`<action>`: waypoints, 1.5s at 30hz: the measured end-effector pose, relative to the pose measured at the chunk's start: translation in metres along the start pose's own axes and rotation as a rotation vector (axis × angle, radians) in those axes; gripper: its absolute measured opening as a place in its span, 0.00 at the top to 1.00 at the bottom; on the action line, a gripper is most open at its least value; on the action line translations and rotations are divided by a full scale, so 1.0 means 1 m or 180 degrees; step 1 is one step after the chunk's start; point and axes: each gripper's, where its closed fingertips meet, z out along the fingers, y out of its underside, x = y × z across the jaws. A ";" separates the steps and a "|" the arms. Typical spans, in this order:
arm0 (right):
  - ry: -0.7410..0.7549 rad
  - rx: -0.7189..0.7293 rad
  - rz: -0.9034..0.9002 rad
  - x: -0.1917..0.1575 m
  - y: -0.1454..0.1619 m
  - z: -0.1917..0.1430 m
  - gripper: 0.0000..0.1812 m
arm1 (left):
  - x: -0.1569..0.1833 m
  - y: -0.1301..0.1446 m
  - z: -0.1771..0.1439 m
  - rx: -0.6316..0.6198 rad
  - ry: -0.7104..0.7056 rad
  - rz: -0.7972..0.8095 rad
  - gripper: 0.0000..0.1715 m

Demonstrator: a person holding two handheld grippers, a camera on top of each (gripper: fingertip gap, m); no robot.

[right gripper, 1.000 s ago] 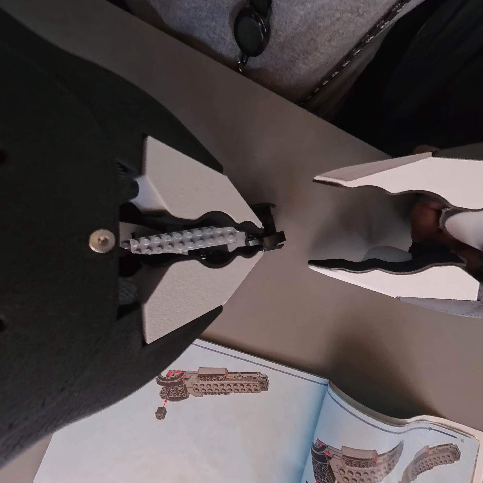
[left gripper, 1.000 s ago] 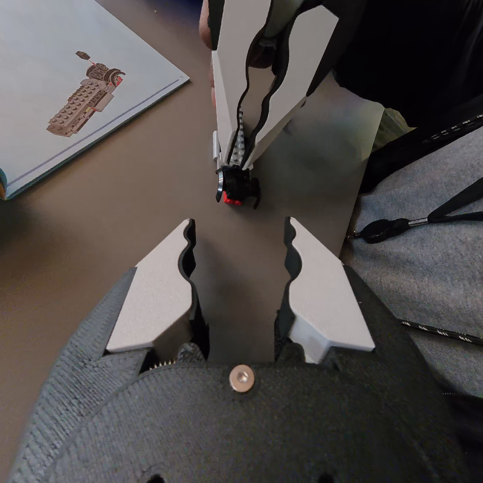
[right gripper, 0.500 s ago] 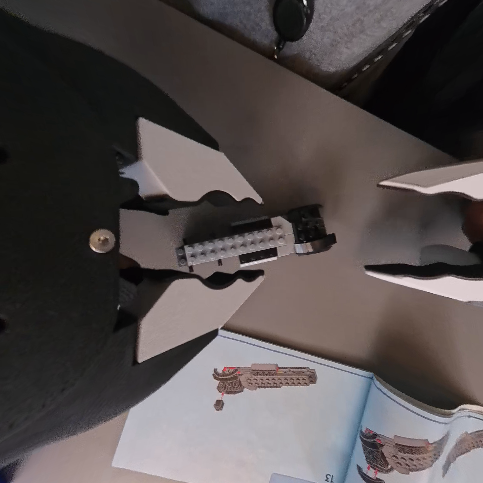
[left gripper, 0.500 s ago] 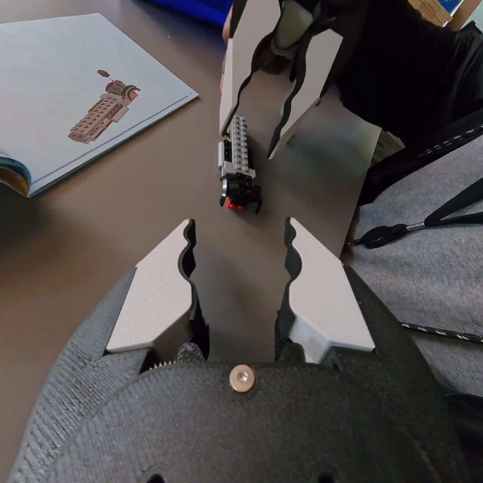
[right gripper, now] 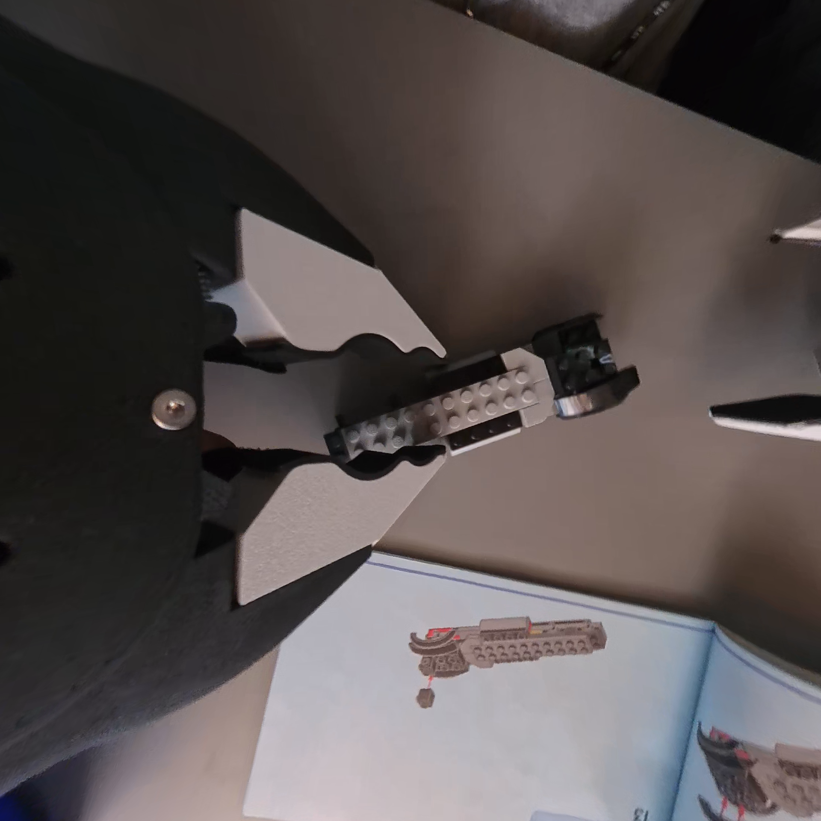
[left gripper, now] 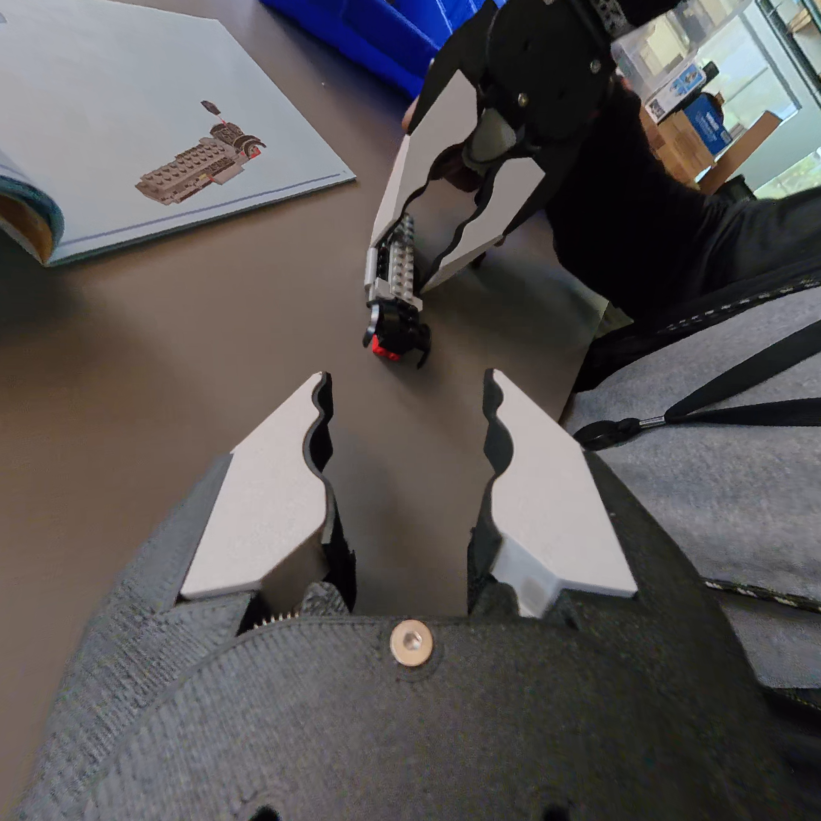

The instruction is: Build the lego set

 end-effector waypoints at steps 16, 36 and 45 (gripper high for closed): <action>0.0800 0.0154 0.1234 -0.006 0.001 -0.007 0.78 | -0.006 -0.006 0.002 0.0145 0.0002 -0.0452 0.61; 0.0447 0.0264 0.1531 -0.032 0.001 -0.005 0.73 | -0.001 -0.011 0.009 0.0283 0.0069 -0.0755 0.61; 0.0980 0.0524 0.2019 -0.006 -0.015 -0.003 0.61 | 0.000 -0.015 0.016 0.0339 0.0091 -0.0824 0.61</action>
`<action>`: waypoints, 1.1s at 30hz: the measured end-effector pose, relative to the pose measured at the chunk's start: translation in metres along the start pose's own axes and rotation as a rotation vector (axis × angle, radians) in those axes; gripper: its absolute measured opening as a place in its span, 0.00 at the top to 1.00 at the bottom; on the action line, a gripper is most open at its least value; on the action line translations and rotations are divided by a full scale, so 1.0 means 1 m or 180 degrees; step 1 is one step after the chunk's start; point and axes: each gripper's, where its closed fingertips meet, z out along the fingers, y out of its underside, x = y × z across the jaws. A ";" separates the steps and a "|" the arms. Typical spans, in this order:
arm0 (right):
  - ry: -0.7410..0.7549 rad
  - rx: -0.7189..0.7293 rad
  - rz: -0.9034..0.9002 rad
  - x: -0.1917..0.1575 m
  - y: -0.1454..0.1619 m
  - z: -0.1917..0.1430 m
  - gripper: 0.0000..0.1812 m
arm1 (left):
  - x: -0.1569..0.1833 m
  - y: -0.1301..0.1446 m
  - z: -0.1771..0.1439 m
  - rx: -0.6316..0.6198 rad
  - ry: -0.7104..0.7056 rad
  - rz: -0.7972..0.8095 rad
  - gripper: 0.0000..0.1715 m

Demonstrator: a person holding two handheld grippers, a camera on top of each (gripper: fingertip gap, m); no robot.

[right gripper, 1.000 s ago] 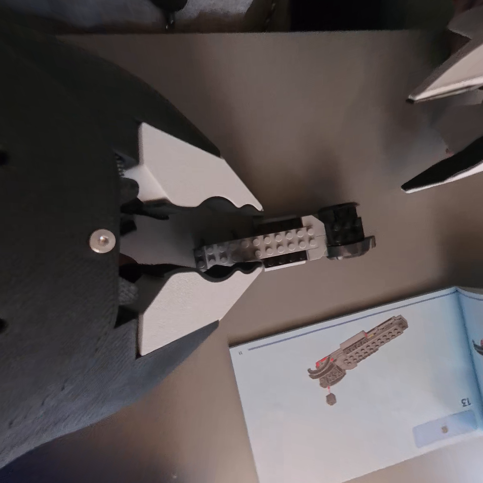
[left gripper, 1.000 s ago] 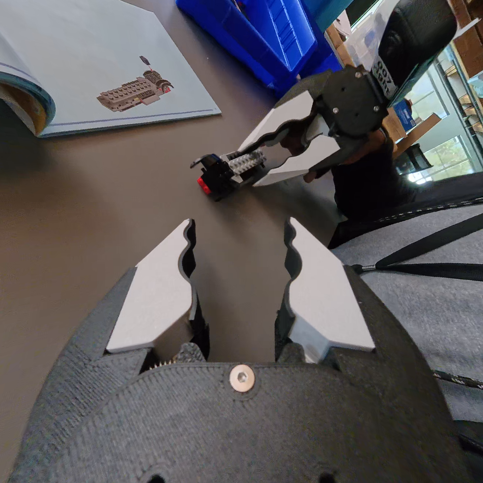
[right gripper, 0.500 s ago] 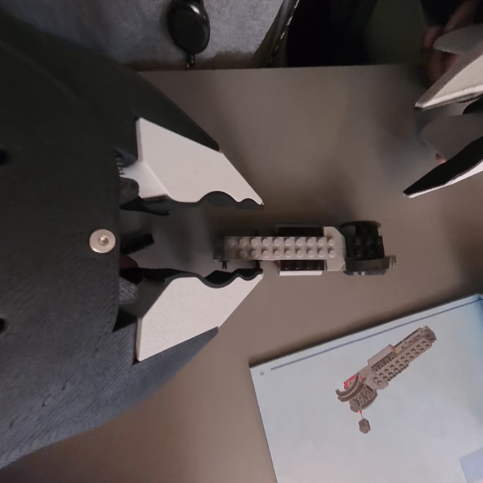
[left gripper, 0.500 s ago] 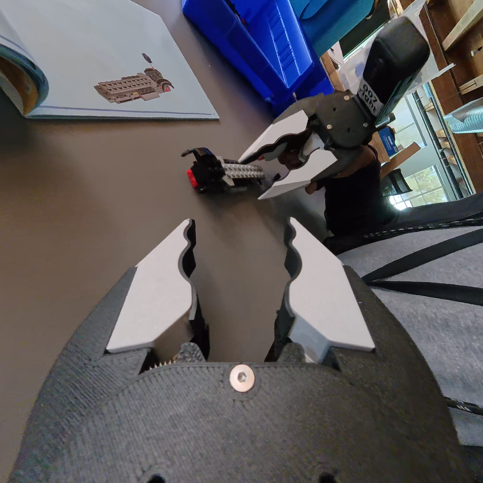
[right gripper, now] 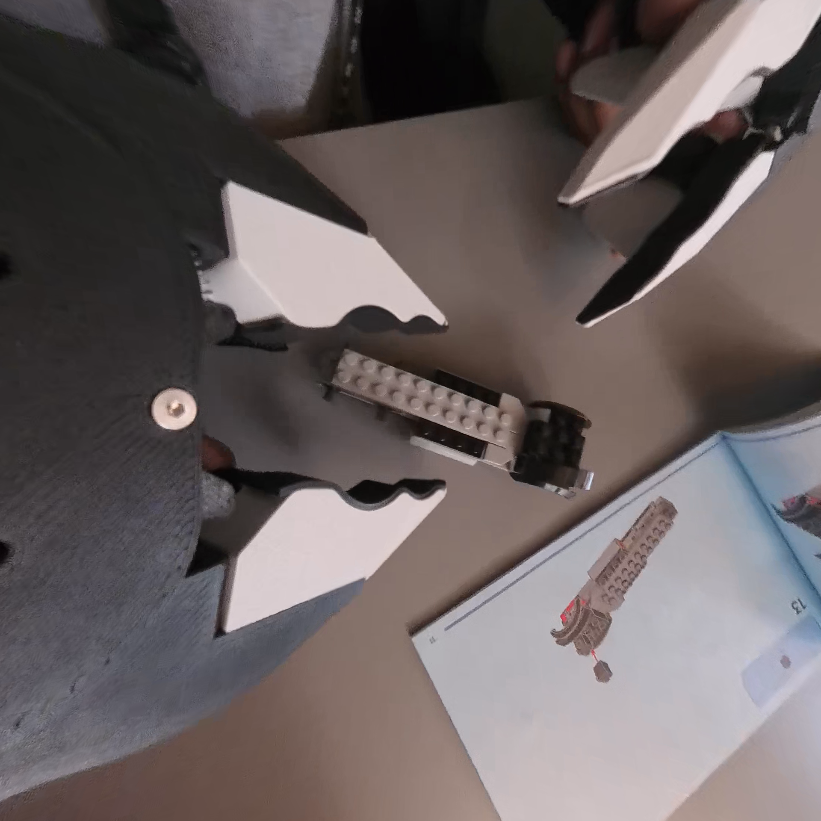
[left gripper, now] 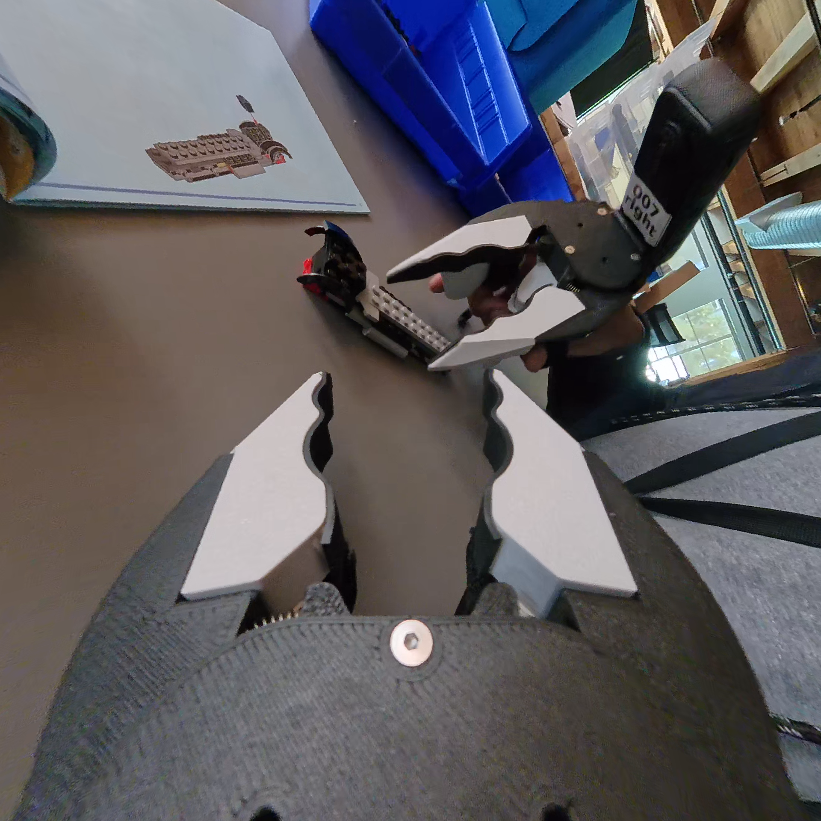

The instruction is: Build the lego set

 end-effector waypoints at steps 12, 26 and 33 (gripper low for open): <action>0.0535 -0.0028 -0.0338 0.009 -0.006 0.020 0.75 | -0.001 -0.009 0.007 0.0150 -0.0004 -0.0151 0.61; 0.0505 0.0119 -0.0683 0.013 -0.014 0.006 0.75 | -0.014 -0.044 0.015 0.0296 -0.0096 -0.0328 0.61; 0.0551 0.0107 -0.0882 0.013 -0.015 0.000 0.76 | -0.005 -0.058 0.042 0.0133 0.0254 -0.0606 0.60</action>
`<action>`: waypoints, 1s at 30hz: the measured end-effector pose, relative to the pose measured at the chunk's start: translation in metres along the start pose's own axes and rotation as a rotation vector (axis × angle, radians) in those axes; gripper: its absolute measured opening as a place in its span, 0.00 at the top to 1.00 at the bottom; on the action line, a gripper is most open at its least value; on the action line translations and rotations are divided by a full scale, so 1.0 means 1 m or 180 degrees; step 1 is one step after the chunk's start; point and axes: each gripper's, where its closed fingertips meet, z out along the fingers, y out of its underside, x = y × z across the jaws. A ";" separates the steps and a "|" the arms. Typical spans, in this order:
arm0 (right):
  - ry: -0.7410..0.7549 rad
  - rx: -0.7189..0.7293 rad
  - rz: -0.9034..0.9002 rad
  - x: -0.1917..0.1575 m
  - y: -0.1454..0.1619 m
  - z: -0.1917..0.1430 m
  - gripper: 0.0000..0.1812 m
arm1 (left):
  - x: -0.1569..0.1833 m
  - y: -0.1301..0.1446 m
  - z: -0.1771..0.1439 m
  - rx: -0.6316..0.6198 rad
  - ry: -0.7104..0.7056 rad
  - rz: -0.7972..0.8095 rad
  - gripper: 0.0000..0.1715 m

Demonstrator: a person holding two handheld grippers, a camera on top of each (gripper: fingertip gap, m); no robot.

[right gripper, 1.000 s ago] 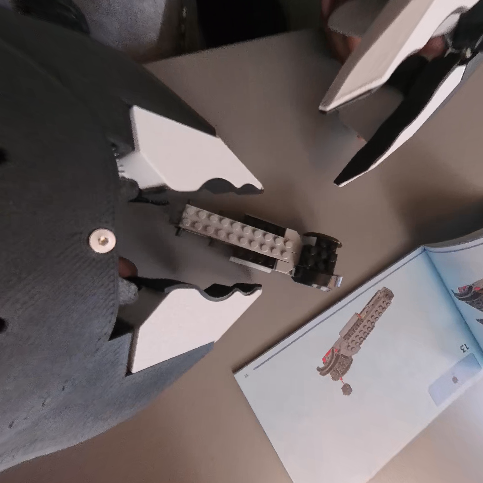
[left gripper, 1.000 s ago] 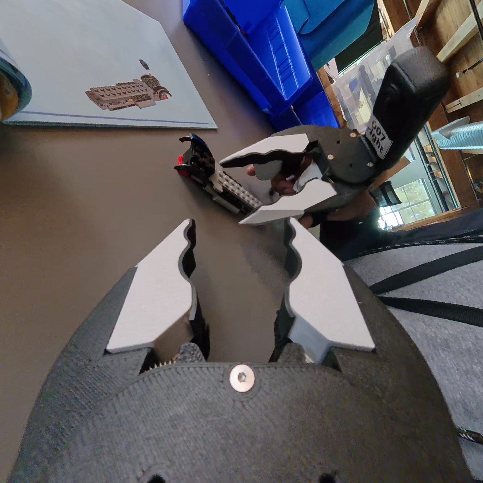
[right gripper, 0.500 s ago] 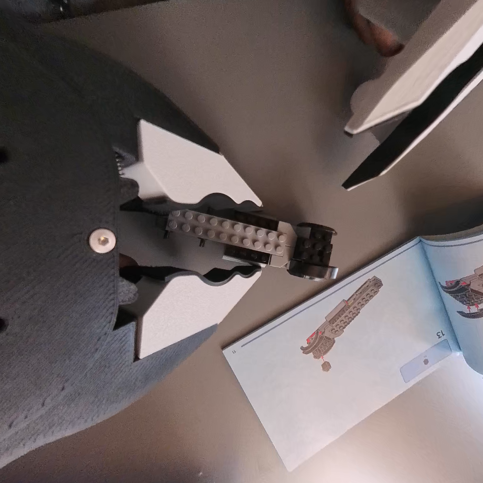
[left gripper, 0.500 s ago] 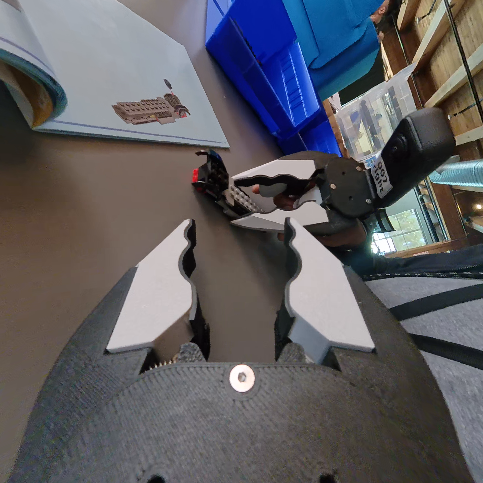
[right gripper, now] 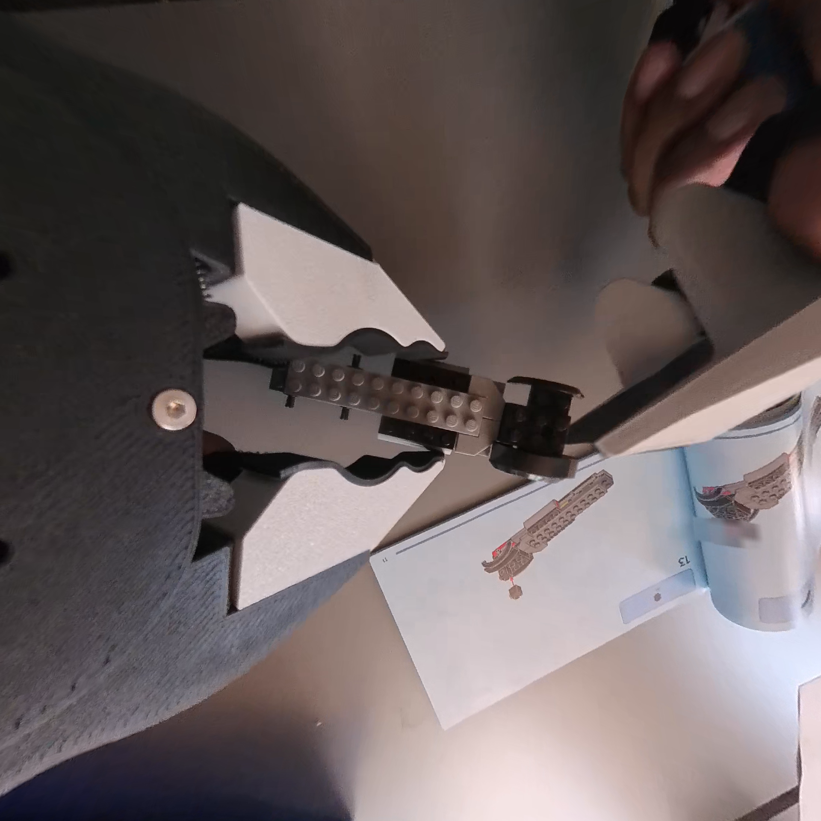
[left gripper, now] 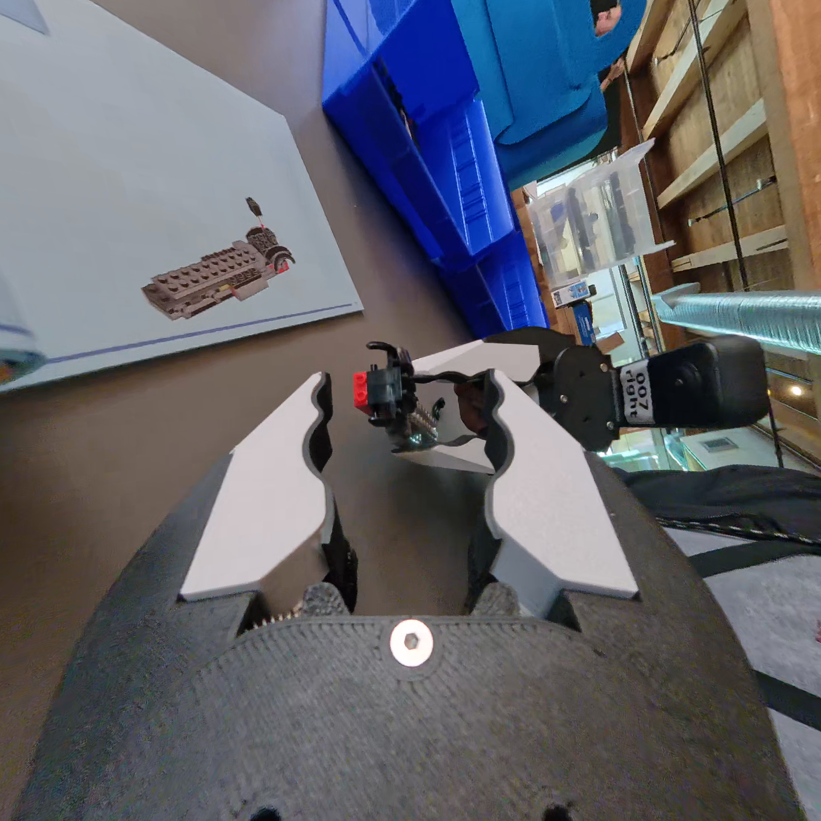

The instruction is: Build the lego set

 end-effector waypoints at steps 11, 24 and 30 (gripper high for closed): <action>0.0100 0.0132 -0.0184 0.004 -0.003 -0.006 0.76 | 0.002 0.007 0.026 -0.0177 0.0115 -0.0103 0.64; 0.0129 0.0282 -0.0305 0.005 -0.008 -0.013 0.76 | 0.016 0.000 0.024 0.0020 0.0500 -0.0114 0.84; 0.0126 0.0332 -0.0594 0.005 -0.009 -0.018 0.76 | 0.022 0.004 0.022 -0.0092 0.0647 0.0003 0.84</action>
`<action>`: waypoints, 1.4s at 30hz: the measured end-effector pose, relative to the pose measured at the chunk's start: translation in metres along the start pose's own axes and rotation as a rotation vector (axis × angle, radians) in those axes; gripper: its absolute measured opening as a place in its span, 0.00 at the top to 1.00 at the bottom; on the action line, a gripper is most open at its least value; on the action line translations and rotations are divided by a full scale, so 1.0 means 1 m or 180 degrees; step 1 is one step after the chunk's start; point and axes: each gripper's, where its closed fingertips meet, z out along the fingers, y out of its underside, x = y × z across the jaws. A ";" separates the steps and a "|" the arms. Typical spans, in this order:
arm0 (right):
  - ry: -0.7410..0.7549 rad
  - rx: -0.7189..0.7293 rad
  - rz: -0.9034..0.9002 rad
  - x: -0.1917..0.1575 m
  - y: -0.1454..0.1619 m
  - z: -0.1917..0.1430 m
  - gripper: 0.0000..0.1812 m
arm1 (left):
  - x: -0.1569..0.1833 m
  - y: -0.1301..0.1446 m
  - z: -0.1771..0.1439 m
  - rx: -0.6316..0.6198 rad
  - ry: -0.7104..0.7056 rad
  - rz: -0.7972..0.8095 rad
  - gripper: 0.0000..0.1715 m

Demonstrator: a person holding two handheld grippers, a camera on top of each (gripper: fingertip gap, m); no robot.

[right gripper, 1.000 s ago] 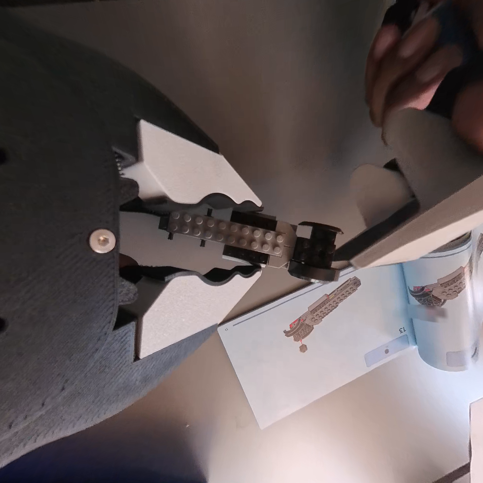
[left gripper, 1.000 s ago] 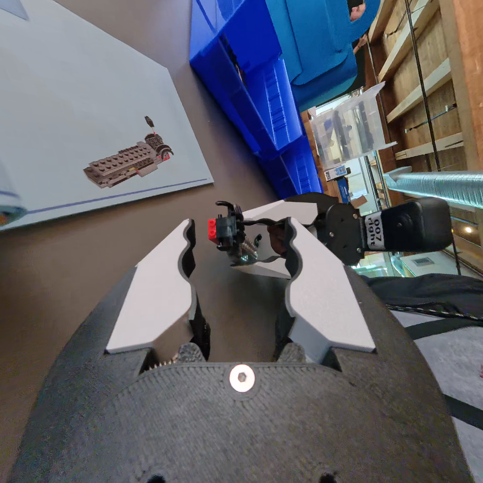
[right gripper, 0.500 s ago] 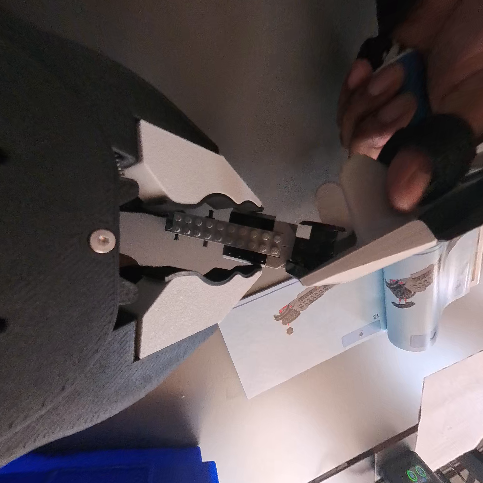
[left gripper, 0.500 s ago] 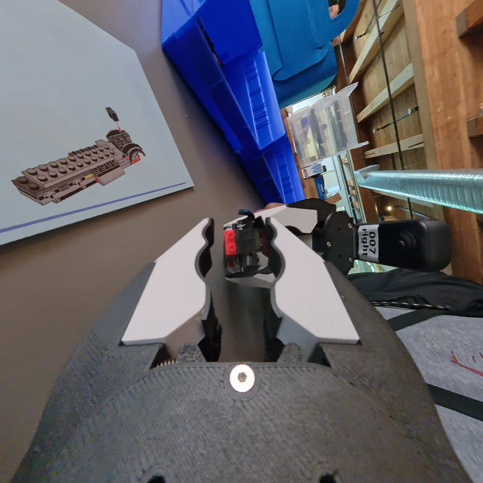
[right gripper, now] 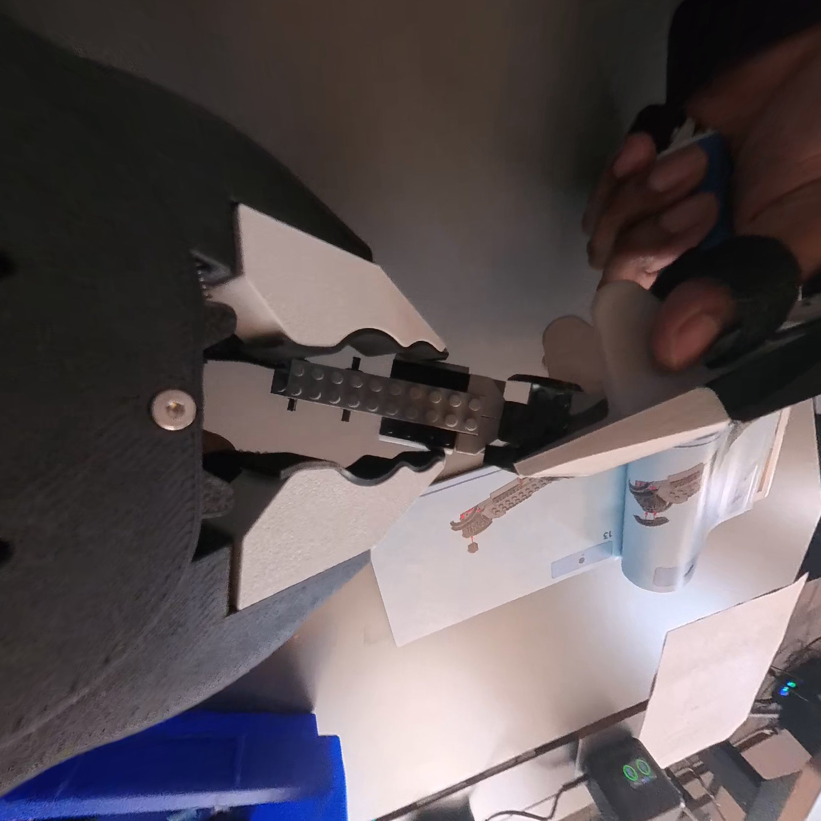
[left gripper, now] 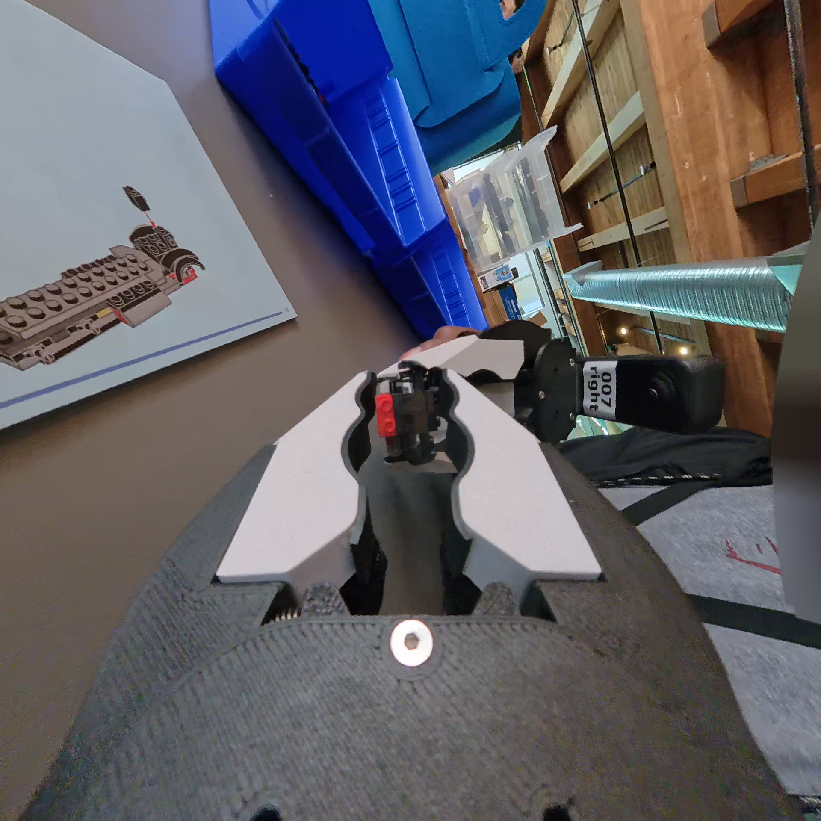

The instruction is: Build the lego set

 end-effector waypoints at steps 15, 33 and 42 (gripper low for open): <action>0.0255 0.0010 -0.0430 0.006 0.000 -0.005 0.76 | 0.006 0.000 -0.006 0.0032 0.0100 0.0004 0.85; 0.0530 0.0025 -0.0836 0.007 -0.002 -0.003 0.76 | 0.007 -0.001 -0.007 0.0087 0.0088 0.0118 0.86; 0.0601 -0.0027 -0.0939 0.007 -0.002 0.000 0.76 | 0.002 -0.003 -0.009 0.0151 -0.0043 0.0081 0.86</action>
